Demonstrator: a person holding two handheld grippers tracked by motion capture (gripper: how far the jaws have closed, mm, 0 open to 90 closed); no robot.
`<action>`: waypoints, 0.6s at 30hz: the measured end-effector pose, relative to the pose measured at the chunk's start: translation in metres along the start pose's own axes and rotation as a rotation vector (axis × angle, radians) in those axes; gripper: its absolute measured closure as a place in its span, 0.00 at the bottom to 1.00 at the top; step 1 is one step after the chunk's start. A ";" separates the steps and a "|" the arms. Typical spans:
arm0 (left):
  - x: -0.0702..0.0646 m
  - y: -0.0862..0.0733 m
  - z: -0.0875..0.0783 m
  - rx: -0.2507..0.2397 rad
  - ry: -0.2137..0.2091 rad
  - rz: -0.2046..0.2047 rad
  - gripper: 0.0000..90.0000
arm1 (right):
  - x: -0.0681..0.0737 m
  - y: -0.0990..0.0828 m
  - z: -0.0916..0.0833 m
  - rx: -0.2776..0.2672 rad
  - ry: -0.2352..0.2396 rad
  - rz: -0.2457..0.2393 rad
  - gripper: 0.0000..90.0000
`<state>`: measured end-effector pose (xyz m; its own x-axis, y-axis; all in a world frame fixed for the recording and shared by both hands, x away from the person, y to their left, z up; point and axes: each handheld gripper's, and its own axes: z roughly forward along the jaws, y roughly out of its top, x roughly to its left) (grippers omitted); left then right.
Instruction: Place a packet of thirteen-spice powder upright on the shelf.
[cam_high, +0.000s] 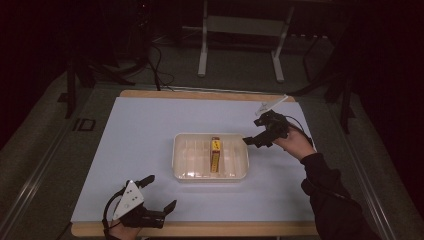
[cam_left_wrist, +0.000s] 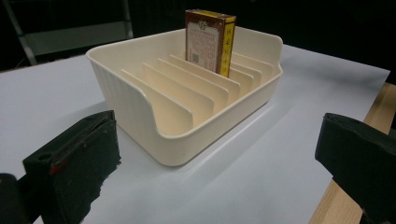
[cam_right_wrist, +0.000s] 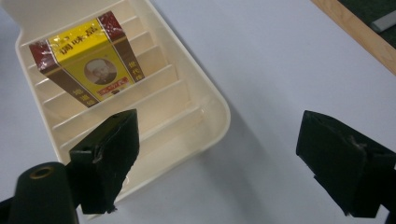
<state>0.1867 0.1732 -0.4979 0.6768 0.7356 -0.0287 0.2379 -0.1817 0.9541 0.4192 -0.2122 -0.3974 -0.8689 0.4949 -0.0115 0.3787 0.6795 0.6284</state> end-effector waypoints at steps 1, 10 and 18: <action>0.000 0.000 0.000 0.001 -0.001 0.000 0.00 | 0.001 -0.003 -0.001 -0.014 -0.004 0.006 0.15; 0.000 0.000 0.000 0.000 0.000 0.000 0.00 | 0.007 -0.029 -0.004 -0.068 -0.052 0.072 0.15; 0.000 0.000 0.000 0.001 -0.001 0.001 0.00 | 0.008 -0.056 -0.002 -0.115 -0.093 0.116 0.15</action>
<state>0.1870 0.1729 -0.4979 0.6780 0.7345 -0.0281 0.2378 -0.1830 0.9539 0.3905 -0.2479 -0.4309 -0.7862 0.6179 -0.0018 0.4314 0.5510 0.7144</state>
